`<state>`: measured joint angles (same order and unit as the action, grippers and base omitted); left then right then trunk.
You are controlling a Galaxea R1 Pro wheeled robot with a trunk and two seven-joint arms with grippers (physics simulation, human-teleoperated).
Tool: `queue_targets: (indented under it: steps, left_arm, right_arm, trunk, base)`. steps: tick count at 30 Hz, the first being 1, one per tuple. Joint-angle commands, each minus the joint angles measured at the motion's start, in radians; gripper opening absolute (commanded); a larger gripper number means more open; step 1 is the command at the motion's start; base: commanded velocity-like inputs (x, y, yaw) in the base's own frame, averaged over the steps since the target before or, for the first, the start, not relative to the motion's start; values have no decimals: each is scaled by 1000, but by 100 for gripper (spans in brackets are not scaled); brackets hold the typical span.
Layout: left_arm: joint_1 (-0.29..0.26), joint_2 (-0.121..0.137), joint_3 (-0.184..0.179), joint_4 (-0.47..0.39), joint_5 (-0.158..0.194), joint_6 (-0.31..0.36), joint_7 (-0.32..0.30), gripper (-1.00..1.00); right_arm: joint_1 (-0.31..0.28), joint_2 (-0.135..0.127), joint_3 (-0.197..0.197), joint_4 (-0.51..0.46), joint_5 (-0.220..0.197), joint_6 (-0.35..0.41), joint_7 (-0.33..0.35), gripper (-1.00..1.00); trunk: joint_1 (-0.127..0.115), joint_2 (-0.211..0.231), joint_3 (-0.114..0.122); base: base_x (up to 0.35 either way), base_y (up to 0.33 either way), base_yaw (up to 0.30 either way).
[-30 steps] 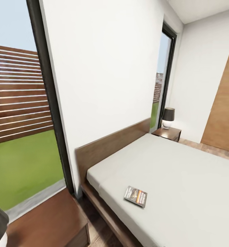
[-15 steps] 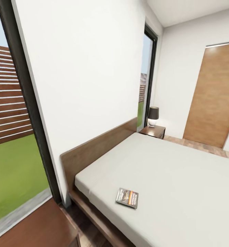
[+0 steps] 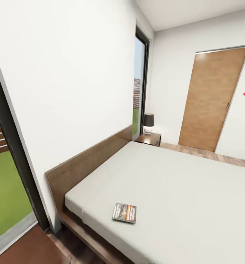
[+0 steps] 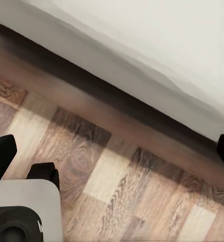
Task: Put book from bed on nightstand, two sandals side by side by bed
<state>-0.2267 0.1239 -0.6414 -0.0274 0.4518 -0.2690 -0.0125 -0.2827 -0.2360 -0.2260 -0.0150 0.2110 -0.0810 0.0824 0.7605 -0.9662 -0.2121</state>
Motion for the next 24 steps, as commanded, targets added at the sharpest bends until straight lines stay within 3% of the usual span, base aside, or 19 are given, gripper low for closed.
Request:
queue_targets:
  steps: [1, 24]
  left_arm:
    - [0, 0, -9, 0, 10, -2, -1, 100]
    - [0, 0, -9, 0, 10, -2, -1, 100]
  right_arm:
    - [-1, 0, -9, 1, 9, -3, 3, 100]
    - [-1, 0, -9, 1, 9, -3, 3, 100]
  trunk:
    - [0, -1, -1]
    - [0, -1, -1]
  base:
    - [5, 2, -277]
    - [20, 14, -277]
